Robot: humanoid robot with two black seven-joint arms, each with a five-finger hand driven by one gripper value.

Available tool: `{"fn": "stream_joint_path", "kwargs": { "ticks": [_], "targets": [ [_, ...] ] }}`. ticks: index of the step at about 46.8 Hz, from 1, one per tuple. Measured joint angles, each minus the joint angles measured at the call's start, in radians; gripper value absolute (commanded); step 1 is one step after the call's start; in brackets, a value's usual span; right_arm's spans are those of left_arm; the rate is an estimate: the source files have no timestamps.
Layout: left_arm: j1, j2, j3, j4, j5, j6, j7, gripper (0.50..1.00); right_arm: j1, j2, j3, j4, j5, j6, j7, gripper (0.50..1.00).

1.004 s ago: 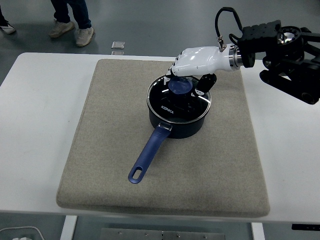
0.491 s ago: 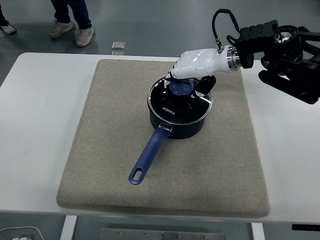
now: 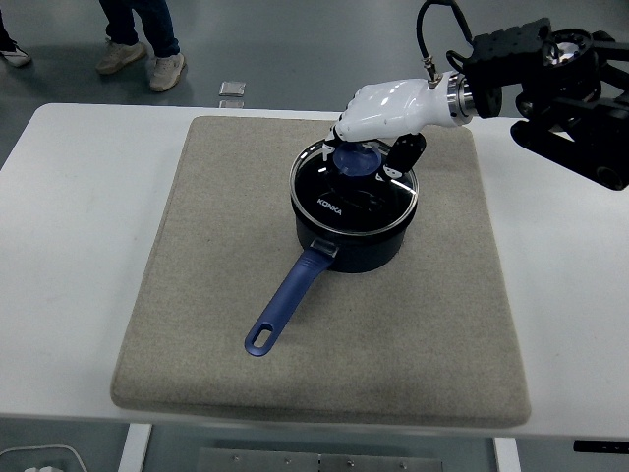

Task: Lift the pot lid and place it to the right of the pot.

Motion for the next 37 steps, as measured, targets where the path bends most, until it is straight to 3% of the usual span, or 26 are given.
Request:
{"fn": "stream_joint_path", "kwargs": {
  "ticks": [12, 37],
  "targets": [
    [0.000, 0.000, 0.000, 0.000, 0.000, 0.000, 0.000, 1.000, 0.010, 0.002, 0.006, -0.021, 0.001, 0.000, -0.001, 0.500],
    [0.000, 0.000, 0.000, 0.000, 0.000, 0.000, 0.000, 1.000, 0.009, -0.011, 0.013, -0.263, 0.108, -0.009, -0.001, 0.500]
  ]
}}
